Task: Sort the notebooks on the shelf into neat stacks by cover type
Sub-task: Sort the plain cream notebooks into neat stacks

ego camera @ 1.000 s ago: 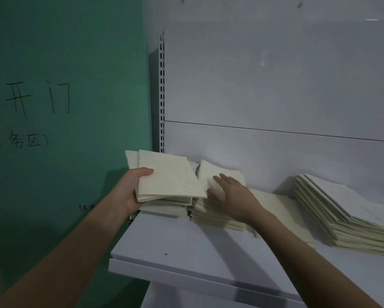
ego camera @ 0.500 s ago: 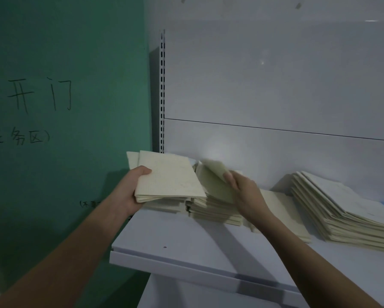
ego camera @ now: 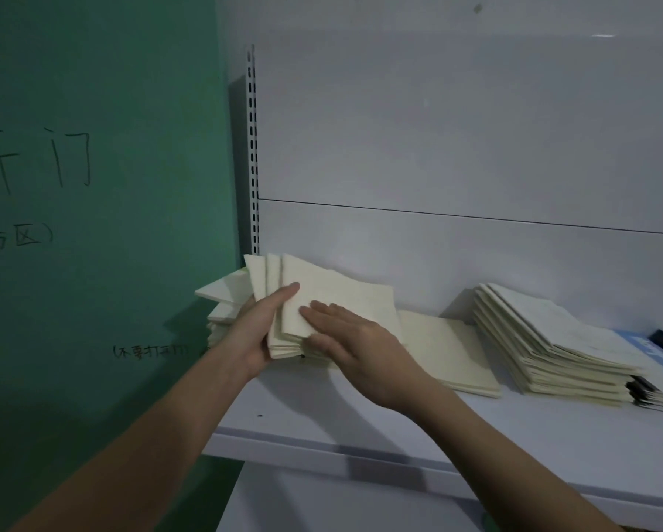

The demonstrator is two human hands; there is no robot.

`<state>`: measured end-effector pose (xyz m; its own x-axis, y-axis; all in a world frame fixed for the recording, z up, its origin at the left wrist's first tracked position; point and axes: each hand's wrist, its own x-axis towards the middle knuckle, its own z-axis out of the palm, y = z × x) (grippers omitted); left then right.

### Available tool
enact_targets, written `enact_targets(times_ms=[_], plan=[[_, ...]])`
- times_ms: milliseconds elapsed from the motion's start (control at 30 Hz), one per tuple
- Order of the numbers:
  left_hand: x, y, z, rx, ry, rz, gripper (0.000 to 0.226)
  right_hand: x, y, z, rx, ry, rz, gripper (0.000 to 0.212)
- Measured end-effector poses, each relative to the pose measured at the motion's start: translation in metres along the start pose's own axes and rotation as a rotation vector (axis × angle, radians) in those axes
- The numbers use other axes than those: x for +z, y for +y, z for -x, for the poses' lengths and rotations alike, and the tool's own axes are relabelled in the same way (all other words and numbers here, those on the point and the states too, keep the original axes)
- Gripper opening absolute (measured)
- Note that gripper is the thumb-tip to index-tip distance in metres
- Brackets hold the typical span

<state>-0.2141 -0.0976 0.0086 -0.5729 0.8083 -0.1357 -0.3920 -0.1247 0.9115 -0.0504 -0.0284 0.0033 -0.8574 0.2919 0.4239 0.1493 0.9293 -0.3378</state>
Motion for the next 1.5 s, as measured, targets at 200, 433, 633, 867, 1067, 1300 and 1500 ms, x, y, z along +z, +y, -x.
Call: enact_targets(times_ms=[200, 433, 633, 867, 1067, 1300, 1500], plan=[[0.012, -0.007, 0.004, 0.015, 0.047, 0.006, 0.043, -0.018, 0.032, 0.014, 0.527, 0.304, -0.231, 0.048], [0.054, -0.012, 0.001, -0.013, -0.019, -0.159, 0.035, -0.034, 0.062, 0.037, 0.744, 0.322, -1.020, 0.026], [0.100, -0.022, -0.028, 0.137, -0.113, -0.529, 0.037, -0.054, 0.086, 0.057, 0.745, 0.586, -0.864, 0.028], [0.158, -0.057, -0.056, 0.133, -0.094, -0.888, 0.054, -0.070, 0.119, 0.063, 0.821, 0.654, -0.563, 0.039], [0.182, -0.086, -0.068, 0.009, -0.163, -0.863, 0.058, -0.071, 0.152, 0.071, 0.903, 0.455, -0.392, 0.037], [0.196, -0.107, -0.072, -0.034, -0.143, -1.107, 0.057, -0.058, 0.175, 0.061, 0.856, 0.237, -0.231, 0.041], [0.204, -0.106, -0.059, 0.023, -0.127, -1.290, 0.076, -0.039, 0.193, 0.052, 0.938, -0.050, 0.035, 0.060]])
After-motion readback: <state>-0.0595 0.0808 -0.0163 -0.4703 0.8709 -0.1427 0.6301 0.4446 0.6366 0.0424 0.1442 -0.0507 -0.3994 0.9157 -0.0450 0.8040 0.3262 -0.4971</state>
